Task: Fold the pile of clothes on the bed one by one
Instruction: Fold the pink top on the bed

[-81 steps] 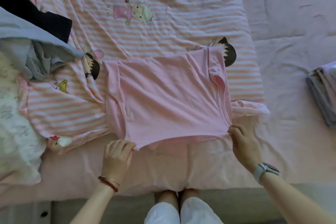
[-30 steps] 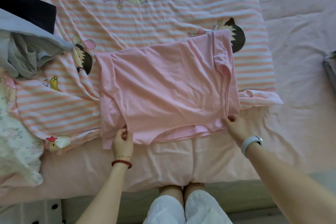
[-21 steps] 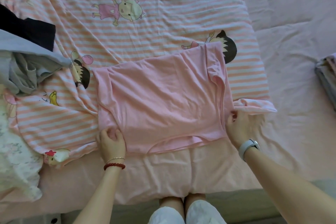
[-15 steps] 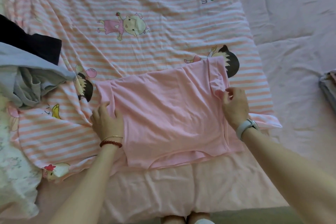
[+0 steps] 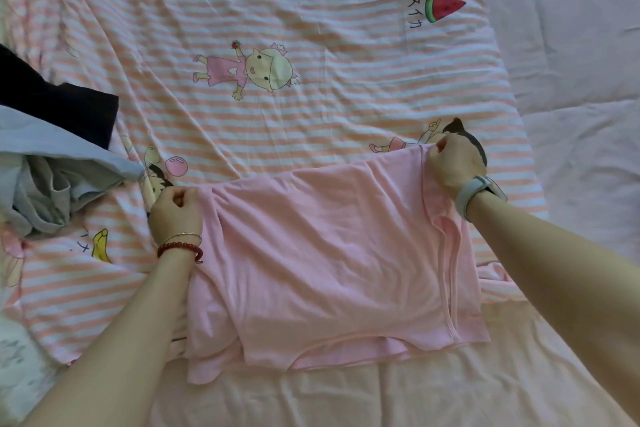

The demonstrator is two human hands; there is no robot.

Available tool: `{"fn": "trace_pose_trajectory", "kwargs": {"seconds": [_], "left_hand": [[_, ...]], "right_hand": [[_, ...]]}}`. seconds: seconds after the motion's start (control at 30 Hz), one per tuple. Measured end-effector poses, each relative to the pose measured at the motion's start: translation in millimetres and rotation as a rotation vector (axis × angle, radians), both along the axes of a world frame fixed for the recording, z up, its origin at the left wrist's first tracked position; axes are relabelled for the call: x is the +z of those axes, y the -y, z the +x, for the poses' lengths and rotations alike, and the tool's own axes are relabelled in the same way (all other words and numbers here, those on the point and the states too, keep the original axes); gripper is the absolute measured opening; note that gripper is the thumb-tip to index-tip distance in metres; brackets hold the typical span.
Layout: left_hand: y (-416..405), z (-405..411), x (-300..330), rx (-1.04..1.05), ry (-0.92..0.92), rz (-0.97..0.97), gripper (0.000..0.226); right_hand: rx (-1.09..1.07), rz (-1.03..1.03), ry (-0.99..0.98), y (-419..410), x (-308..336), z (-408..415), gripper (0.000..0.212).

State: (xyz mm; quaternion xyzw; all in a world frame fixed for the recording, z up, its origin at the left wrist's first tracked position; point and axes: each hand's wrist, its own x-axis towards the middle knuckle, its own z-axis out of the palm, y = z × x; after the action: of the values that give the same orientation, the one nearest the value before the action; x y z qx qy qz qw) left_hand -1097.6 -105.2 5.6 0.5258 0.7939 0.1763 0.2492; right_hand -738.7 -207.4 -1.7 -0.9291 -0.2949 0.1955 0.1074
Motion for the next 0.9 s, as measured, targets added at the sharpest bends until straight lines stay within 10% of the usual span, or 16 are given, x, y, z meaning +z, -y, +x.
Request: {"fn": "trace_pose_trajectory", "kwargs": {"seconds": [0.43, 0.73, 0.9], "left_hand": [[-11.1, -19.9, -5.2, 0.227, 0.015, -0.053, 0.023], [-22.4, -8.5, -8.7, -0.954, -0.339, 0.095, 0.045], [-35.7, -20.2, -4.8, -1.024, -0.431, -0.155, 0.033]], "right_hand": [[-0.290, 0.238, -0.223, 15.0, 4.6, 41.1, 0.027], [0.809, 0.107, 0.304, 10.8, -3.9, 17.8, 0.039], [0.901, -0.193, 0.230, 11.0, 3.0, 24.8, 0.033]]}}
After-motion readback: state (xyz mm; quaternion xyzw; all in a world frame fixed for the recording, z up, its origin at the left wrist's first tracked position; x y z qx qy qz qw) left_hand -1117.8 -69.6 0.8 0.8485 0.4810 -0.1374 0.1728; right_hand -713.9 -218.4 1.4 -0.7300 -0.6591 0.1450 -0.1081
